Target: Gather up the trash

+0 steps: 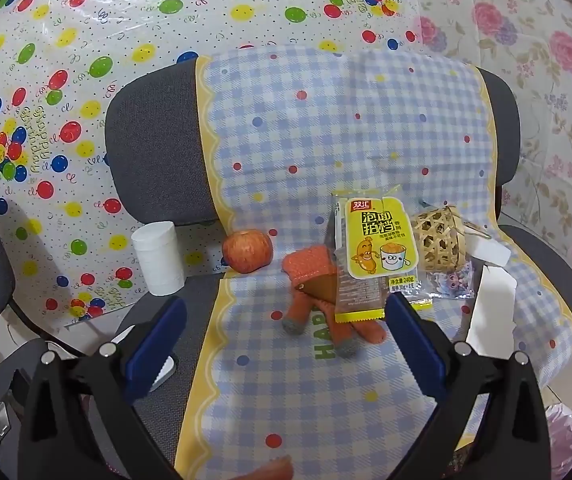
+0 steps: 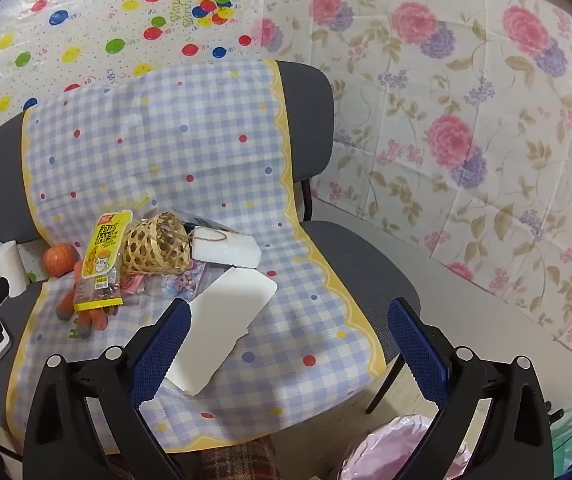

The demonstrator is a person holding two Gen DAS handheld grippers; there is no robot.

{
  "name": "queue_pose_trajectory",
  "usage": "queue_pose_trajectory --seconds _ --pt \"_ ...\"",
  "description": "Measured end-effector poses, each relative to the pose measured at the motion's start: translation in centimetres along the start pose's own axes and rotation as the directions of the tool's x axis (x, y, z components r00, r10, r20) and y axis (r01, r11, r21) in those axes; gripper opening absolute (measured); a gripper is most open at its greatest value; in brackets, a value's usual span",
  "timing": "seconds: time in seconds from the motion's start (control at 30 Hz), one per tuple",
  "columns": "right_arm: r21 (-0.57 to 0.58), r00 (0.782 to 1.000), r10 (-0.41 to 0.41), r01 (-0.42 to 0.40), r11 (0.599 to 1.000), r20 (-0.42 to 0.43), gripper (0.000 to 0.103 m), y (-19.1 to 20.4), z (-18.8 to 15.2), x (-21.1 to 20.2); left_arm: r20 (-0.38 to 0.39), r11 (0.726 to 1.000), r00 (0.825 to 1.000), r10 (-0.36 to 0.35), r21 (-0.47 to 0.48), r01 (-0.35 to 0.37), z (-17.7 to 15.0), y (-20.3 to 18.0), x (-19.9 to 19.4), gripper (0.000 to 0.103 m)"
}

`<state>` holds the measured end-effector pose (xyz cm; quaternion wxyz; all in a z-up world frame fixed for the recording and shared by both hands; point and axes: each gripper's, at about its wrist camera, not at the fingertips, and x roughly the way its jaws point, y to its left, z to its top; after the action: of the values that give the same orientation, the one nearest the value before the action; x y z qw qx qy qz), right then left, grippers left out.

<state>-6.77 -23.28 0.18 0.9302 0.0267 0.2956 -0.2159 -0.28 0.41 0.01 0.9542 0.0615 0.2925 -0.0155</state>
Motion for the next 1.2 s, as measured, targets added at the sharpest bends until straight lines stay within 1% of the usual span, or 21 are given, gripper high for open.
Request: queue_pose_trajectory --seconds 0.93,1.2 --pt "0.000 1.000 0.004 -0.004 1.000 -0.002 0.097 0.1 0.1 0.0 0.000 1.000 1.000 0.003 0.002 -0.003 0.1 0.2 -0.1 0.096" --pt "-0.003 1.000 0.004 -0.004 1.000 -0.004 0.097 0.2 0.2 0.0 -0.002 1.000 1.000 0.007 -0.003 -0.007 0.3 1.0 -0.1 0.096"
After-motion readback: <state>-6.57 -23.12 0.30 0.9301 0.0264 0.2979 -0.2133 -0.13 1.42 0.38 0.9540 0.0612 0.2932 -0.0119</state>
